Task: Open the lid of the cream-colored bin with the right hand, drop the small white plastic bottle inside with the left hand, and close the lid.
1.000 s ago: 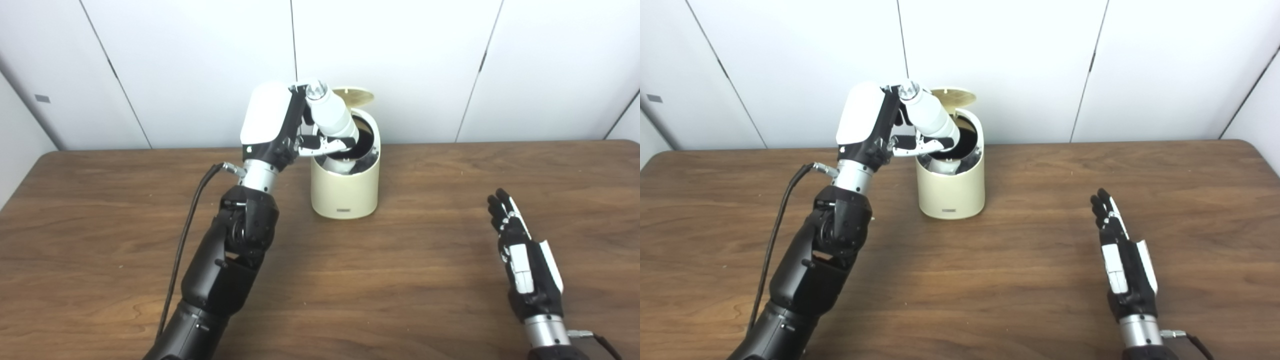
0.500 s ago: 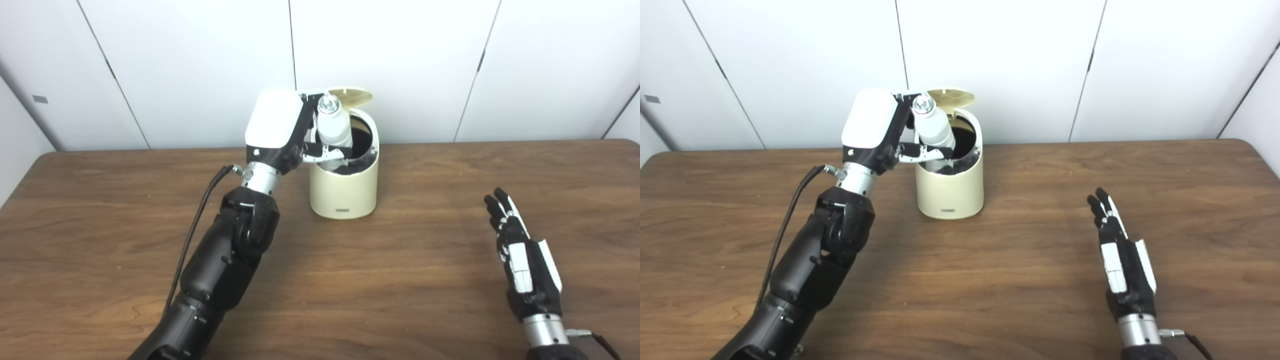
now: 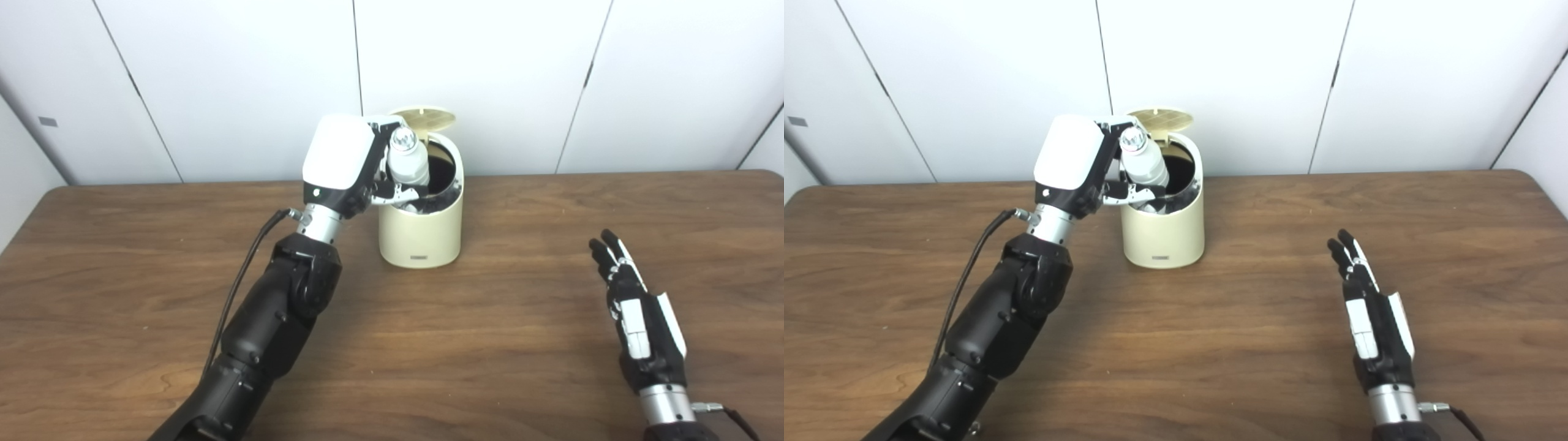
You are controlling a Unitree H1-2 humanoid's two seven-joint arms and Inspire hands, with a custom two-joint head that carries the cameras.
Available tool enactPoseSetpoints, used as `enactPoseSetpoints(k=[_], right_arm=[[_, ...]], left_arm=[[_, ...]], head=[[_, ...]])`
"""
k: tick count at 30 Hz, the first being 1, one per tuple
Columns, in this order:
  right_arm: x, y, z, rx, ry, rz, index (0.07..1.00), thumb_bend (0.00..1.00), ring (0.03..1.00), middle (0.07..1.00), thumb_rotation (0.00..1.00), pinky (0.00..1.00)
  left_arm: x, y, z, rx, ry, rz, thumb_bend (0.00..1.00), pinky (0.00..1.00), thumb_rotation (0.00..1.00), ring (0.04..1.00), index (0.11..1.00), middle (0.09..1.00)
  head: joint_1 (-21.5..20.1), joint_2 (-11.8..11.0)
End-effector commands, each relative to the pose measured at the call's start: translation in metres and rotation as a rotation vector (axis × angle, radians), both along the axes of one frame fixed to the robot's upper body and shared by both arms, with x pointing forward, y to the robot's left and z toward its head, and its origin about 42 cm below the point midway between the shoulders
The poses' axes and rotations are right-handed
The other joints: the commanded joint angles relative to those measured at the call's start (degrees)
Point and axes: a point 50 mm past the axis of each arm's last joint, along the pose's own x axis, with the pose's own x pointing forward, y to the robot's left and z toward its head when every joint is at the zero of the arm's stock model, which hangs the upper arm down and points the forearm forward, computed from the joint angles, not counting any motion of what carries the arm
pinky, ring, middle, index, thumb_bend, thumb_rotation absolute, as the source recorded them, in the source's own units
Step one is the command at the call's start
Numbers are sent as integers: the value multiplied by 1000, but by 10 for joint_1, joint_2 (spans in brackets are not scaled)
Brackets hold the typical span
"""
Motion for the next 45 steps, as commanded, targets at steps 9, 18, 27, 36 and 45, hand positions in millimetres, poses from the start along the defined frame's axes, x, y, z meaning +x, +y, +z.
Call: enactPoseSetpoints(k=[9, 18, 27, 36, 45], right_arm=[[-5, 3, -14, 18, -7, 1, 955, 754, 949, 913, 979, 1000], [-5, 0, -16, 12, -2, -8, 954, 746, 941, 909, 978, 1000], [-5, -2, -16, 21, -4, -5, 959, 739, 949, 907, 962, 1000], [-7, -1, -14, 6, 1, -16, 957, 750, 945, 899, 974, 1000], [-10, -4, -15, -3, 12, -18, 959, 732, 953, 900, 981, 1000]], left_arm=[[0, -1, 34, -10, 11, -9, 975, 365, 99, 432, 579, 523], [1, 0, 35, 39, 65, -11, 1000, 513, 284, 557, 624, 605], [-2, 2, 38, 25, 53, -17, 1000, 499, 270, 542, 609, 590], [-31, 23, 47, -181, 120, -75, 985, 434, 234, 497, 590, 551], [-68, 54, 56, -405, 351, -108, 691, 327, 158, 447, 605, 574]], head=[[1, 3], [1, 4], [2, 8], [2, 13], [3, 18]])
